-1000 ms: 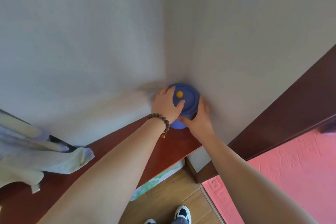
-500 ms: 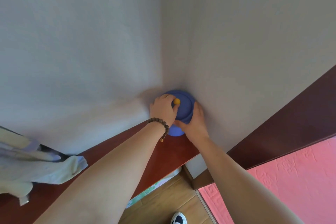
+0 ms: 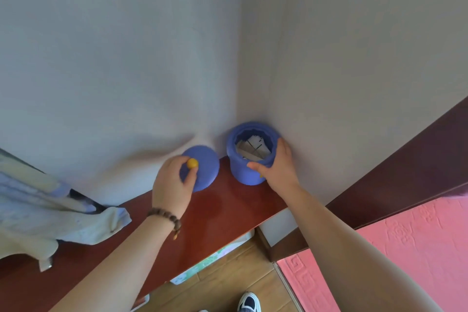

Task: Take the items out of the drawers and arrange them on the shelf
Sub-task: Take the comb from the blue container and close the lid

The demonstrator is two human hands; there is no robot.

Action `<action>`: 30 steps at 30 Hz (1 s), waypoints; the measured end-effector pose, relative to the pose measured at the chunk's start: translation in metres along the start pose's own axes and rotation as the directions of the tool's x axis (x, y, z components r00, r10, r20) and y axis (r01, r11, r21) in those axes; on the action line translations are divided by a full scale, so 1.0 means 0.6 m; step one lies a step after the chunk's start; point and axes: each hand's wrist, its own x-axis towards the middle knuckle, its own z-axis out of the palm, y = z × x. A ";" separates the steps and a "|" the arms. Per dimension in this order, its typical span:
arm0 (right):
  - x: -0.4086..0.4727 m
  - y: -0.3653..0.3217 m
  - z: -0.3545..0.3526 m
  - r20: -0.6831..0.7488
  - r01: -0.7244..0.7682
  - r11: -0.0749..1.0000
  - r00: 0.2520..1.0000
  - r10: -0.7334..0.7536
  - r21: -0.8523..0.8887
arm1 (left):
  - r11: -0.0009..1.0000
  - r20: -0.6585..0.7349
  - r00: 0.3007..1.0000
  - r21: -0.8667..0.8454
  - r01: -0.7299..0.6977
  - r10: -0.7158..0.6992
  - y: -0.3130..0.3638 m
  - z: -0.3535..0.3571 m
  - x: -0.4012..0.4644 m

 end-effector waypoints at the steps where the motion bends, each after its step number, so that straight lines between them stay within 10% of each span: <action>1: 0.000 0.000 0.000 0.001 -0.001 1.000 1.000 0.001 -0.004 | 0.997 0.031 0.998 0.043 0.060 -0.061 -0.024 0.001 -0.016; 14: -0.004 -0.009 -0.002 0.029 -0.013 1.000 0.999 0.014 -0.029 | 0.934 0.297 0.910 0.294 0.201 -0.289 -0.103 0.064 -0.057; 20: -0.005 -0.009 -0.002 0.026 -0.006 1.000 1.000 0.007 -0.023 | 0.973 0.202 0.956 -0.136 -0.187 0.212 0.047 0.073 0.013; 30: -0.003 0.003 0.004 0.030 -0.020 1.000 0.999 0.020 0.001 | 0.930 0.809 0.554 0.023 -0.368 0.199 0.183 0.175 0.155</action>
